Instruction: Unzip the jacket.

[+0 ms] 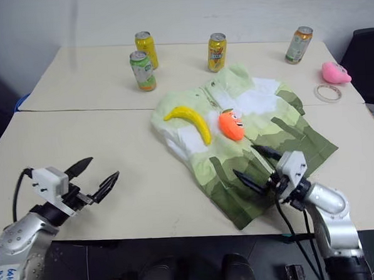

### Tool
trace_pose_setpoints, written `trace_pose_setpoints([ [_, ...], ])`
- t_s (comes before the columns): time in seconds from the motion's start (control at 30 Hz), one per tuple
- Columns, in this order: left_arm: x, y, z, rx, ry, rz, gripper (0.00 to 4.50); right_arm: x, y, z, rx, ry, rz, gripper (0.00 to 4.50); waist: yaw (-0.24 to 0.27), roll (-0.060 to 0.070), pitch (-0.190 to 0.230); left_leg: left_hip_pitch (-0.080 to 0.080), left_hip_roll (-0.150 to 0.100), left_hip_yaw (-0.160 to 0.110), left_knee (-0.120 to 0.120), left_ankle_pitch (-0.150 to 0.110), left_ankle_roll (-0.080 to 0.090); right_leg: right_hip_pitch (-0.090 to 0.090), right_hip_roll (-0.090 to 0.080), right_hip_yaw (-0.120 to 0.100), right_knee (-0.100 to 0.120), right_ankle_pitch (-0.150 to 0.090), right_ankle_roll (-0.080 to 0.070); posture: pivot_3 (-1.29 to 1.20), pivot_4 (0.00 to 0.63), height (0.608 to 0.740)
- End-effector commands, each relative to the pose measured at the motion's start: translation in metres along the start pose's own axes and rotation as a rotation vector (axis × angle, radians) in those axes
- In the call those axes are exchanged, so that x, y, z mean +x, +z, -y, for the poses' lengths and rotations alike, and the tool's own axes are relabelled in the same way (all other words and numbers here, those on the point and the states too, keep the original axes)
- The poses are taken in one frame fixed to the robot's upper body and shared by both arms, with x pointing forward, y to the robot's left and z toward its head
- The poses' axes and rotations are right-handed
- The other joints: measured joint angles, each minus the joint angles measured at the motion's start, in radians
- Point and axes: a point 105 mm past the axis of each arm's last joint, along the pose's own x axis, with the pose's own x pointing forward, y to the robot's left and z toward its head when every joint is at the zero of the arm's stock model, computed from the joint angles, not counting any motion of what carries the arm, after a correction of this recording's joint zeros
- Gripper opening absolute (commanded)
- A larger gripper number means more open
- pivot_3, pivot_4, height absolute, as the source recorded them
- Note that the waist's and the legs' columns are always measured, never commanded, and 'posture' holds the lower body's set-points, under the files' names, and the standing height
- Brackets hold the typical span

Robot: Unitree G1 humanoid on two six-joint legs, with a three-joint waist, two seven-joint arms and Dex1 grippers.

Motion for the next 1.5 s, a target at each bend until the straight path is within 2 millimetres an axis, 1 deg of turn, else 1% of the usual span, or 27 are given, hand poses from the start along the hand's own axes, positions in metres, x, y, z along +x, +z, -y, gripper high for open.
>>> trace_pose_setpoints([
  [0.03,0.005,0.013,0.008,0.099,-0.059,0.028,4.50,-0.010,0.002,-0.004,-0.027,-0.013,0.008,4.48,-0.002,0.000,0.000,0.000,0.000,0.000,0.000,0.000,0.000,0.000,0.000,0.000,0.000,0.000,0.000,0.00,0.150,0.740],
  [0.13,0.005,0.020,0.006,0.020,-0.059,0.066,4.50,-0.014,0.003,-0.002,-0.021,-0.044,0.018,4.48,-0.005,0.000,0.000,0.001,0.000,0.001,0.000,0.001,-0.001,0.000,-0.001,0.002,0.000,0.000,0.000,0.00,0.150,0.740],
  [0.2,0.003,0.020,0.010,-0.034,-0.097,0.070,4.50,-0.017,0.004,0.003,-0.012,-0.083,0.034,4.48,-0.013,0.000,0.000,0.002,0.001,0.000,0.000,0.001,-0.002,-0.001,0.000,0.002,0.000,0.000,0.000,0.00,0.150,0.740],
  [0.27,0.000,0.020,0.011,-0.088,-0.124,0.069,4.50,-0.016,0.006,0.007,0.003,-0.099,0.053,4.48,-0.017,0.000,0.000,0.002,0.002,0.000,-0.001,0.001,-0.003,-0.001,0.000,0.002,0.000,0.000,0.000,0.00,0.150,0.740],
  [0.33,-0.002,0.022,0.007,-0.125,-0.108,0.070,4.50,-0.013,0.009,0.010,0.026,-0.102,0.077,4.48,-0.019,0.000,0.000,0.002,0.003,0.000,-0.002,0.001,-0.003,-0.002,0.001,0.002,0.001,0.000,0.000,0.00,0.150,0.740],
  [0.4,-0.004,0.024,0.008,-0.134,-0.131,0.062,4.50,-0.011,0.016,0.023,0.051,-0.156,0.114,4.48,-0.018,0.000,0.000,0.002,0.003,0.000,-0.001,0.002,-0.004,-0.002,0.001,0.002,0.001,0.000,0.000,0.00,0.150,0.740],
  [0.5,-0.007,0.029,0.009,-0.158,-0.149,0.075,4.50,-0.009,0.023,0.030,0.034,-0.159,0.131,4.48,-0.016,0.000,0.000,0.001,0.003,0.000,-0.001,0.002,-0.003,-0.002,0.001,0.002,0.001,0.000,0.000,0.00,0.150,0.740],
  [0.53,-0.009,0.037,0.013,-0.224,-0.187,0.106,4.50,-0.004,0.037,0.042,0.067,-0.211,0.202,4.48,-0.014,0.000,0.000,0.001,0.003,0.000,-0.001,0.002,-0.003,-0.001,0.001,0.002,0.001,0.000,0.000,0.00,0.150,0.740],
  [0.57,-0.010,0.046,0.018,-0.263,-0.233,0.131,4.50,0.003,0.052,0.050,0.089,-0.220,0.257,4.48,-0.016,0.000,0.000,0.001,0.003,-0.001,-0.001,0.002,-0.003,-0.001,0.001,0.001,0.001,0.000,0.000,0.00,0.150,0.740],
  [0.6,-0.008,0.055,0.018,-0.262,-0.253,0.155,4.50,0.021,0.065,0.052,0.072,-0.160,0.270,4.48,-0.018,0.000,0.001,0.001,0.003,-0.001,-0.001,0.002,-0.003,-0.001,0.000,0.002,0.001,0.000,0.000,0.00,0.150,0.740],
  [0.63,-0.007,0.061,0.018,-0.257,-0.261,0.169,4.50,0.033,0.074,0.052,0.055,-0.114,0.267,4.48,-0.022,0.001,0.001,0.000,0.003,-0.001,0.000,0.002,-0.003,-0.001,0.000,0.002,0.001,0.000,0.000,0.00,0.150,0.740],
  [0.67,-0.005,0.064,0.015,-0.239,-0.246,0.177,4.50,0.046,0.077,0.050,0.047,-0.058,0.229,4.48,-0.024,0.002,0.002,0.000,0.003,0.000,0.001,0.002,-0.003,-0.003,0.000,0.003,0.000,0.000,0.000,0.00,0.150,0.740],
  [0.7,-0.002,0.067,0.013,-0.227,-0.242,0.181,4.50,0.065,0.081,0.049,0.042,-0.003,0.191,4.48,-0.025,0.003,0.001,0.000,0.003,0.000,0.001,0.003,-0.003,-0.003,0.000,0.003,0.001,0.000,0.000,0.00,0.150,0.740],
  [0.73,0.000,0.068,0.012,-0.224,-0.242,0.182,4.50,0.077,0.084,0.049,0.044,0.027,0.165,4.48,-0.028,0.003,0.001,0.001,0.003,0.000,0.000,0.003,-0.004,-0.003,0.000,0.003,0.001,0.000,0.000,0.00,0.150,0.740],
  [0.83,0.007,0.067,0.013,-0.211,-0.259,0.178,4.50,0.129,0.088,0.050,0.038,0.132,0.069,4.48,-0.041,0.003,0.001,0.001,0.003,0.000,-0.001,0.005,-0.006,-0.004,0.002,0.002,0.005,-0.001,-0.002,0.00,0.150,0.740],
  [0.87,0.008,0.066,0.013,-0.208,-0.262,0.176,4.50,0.141,0.090,0.050,0.049,0.150,0.053,4.48,-0.044,0.003,0.001,0.001,0.003,0.000,-0.002,0.005,-0.007,-0.004,0.002,0.002,0.006,-0.001,-0.002,0.00,0.150,0.740],
  [0.9,0.009,0.064,0.013,-0.209,-0.261,0.174,4.50,0.157,0.088,0.053,0.065,0.129,0.003,4.48,-0.044,0.003,0.001,0.001,0.004,0.000,-0.002,0.006,-0.007,-0.004,0.003,0.002,0.006,-0.001,-0.002,0.00,0.150,0.740],
  [0.97,0.010,0.060,0.014,-0.213,-0.254,0.174,4.50,0.188,0.084,0.066,0.098,0.009,-0.107,4.48,-0.052,0.003,0.001,0.000,0.004,0.000,-0.002,0.006,-0.007,-0.005,0.004,0.001,0.006,-0.001,-0.002,0.00,0.150,0.740],
  [1.0,0.010,0.059,0.015,-0.214,-0.253,0.173,4.50,0.200,0.084,0.066,0.135,-0.005,-0.126,4.48,-0.052,0.003,0.002,-0.001,0.003,0.001,-0.002,0.006,-0.007,-0.006,0.006,0.001,0.006,-0.001,-0.002,0.00,0.150,0.740],
  [1.03,0.010,0.057,0.016,-0.216,-0.251,0.172,4.50,0.209,0.082,0.064,0.158,-0.007,-0.153,4.48,-0.052,0.003,0.002,-0.002,0.003,0.000,-0.002,0.006,-0.006,-0.007,0.008,0.001,0.006,-0.001,-0.002,0.00,0.150,0.740],
  [1.1,0.009,0.053,0.020,-0.218,-0.251,0.167,4.50,0.220,0.071,0.057,0.201,0.026,-0.219,4.48,-0.050,0.003,0.002,-0.003,0.003,-0.001,-0.002,0.006,-0.006,-0.007,0.010,0.001,0.006,-0.001,-0.002,0.00,0.150,0.740],
  [1.17,0.008,0.052,0.021,-0.220,-0.241,0.173,4.50,0.225,0.055,0.052,0.254,0.048,-0.289,4.48,-0.047,0.002,0.002,-0.003,0.003,-0.002,-0.002,0.006,-0.006,-0.006,0.011,0.003,0.006,-0.001,-0.002,0.00,0.150,0.740],
  [1.23,0.007,0.052,0.020,-0.221,-0.223,0.184,4.50,0.227,0.049,0.047,0.253,0.085,-0.320,4.48,-0.042,0.002,0.001,-0.004,0.003,-0.003,-0.001,0.006,-0.006,-0.006,0.011,0.004,0.006,-0.001,-0.002,0.00,0.150,0.740],
  [1.33,0.004,0.051,0.018,-0.220,-0.203,0.187,4.50,0.231,0.052,0.042,0.245,0.129,-0.307,3.93,-0.046,0.002,0.001,-0.005,0.002,-0.003,0.000,0.006,-0.006,-0.006,0.011,0.006,0.006,-0.001,-0.002,0.00,0.150,0.740],
  [1.37,0.004,0.050,0.018,-0.220,-0.200,0.187,4.50,0.231,0.052,0.042,0.220,0.135,-0.310,3.50,-0.048,0.002,0.001,-0.004,0.003,-0.003,0.000,0.006,-0.006,-0.006,0.011,0.007,0.006,-0.001,-0.002,0.00,0.150,0.740],
  [1.43,0.004,0.050,0.019,-0.220,-0.198,0.187,4.50,0.232,0.053,0.044,0.205,0.128,-0.296,2.93,-0.052,0.003,0.002,-0.004,0.003,-0.003,-0.001,0.006,-0.006,-0.006,0.012,0.007,0.006,-0.001,-0.002,0.00,0.150,0.740],
  [1.5,0.005,0.049,0.019,-0.220,-0.197,0.188,4.50,0.232,0.060,0.050,0.188,0.109,-0.236,2.23,-0.055,0.003,0.002,-0.004,0.004,-0.003,-0.001,0.006,-0.007,-0.006,0.012,0.007,0.006,-0.001,-0.002,0.00,0.150,0.740],
])
